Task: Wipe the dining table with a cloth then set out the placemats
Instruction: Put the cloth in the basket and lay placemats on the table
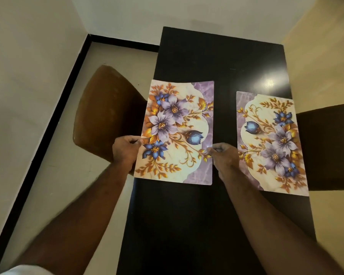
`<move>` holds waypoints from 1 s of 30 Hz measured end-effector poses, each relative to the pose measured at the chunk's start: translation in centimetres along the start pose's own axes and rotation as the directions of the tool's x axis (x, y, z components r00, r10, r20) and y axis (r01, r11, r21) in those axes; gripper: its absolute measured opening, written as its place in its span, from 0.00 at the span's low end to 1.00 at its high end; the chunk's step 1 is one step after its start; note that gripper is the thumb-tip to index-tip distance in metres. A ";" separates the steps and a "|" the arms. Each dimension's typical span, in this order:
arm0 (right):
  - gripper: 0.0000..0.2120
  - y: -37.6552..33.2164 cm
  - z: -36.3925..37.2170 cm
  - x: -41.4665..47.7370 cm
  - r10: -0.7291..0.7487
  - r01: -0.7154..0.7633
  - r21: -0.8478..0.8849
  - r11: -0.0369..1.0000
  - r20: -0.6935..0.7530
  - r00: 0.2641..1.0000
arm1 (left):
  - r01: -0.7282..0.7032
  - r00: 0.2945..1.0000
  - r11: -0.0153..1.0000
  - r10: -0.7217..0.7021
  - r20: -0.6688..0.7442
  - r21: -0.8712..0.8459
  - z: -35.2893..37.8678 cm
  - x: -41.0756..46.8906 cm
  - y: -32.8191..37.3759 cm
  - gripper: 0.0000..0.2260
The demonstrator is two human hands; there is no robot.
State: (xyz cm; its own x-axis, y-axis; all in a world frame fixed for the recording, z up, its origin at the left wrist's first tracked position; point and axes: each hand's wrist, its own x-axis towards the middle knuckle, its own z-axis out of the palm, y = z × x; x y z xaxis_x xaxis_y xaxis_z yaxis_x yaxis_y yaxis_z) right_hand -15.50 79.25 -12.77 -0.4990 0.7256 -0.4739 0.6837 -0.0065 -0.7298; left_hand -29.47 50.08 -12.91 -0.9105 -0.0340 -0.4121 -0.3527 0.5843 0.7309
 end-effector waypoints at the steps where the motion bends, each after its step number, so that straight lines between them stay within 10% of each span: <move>1: 0.07 0.3 0.4 0.5 0.016 -0.016 -0.022 1.000 -0.012 1.000 | -0.005 1.000 1.000 0.005 0.003 0.026 0.3 0.5 -0.1 0.10; 30: 0.10 1.3 1.8 1.3 -0.098 0.048 -0.301 0.953 -0.154 0.983 | -0.211 0.977 0.946 0.215 0.012 0.246 1.1 1.5 -0.3 0.13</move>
State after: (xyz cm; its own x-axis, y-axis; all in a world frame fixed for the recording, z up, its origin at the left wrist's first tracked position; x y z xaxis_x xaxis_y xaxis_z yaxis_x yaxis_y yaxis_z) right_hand -16.22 78.93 -15.24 -0.4754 0.8199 -0.3189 0.7876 0.2352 -0.5695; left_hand -30.52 50.74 -14.37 -0.9624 0.1022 -0.2517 -0.0881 0.7592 0.6448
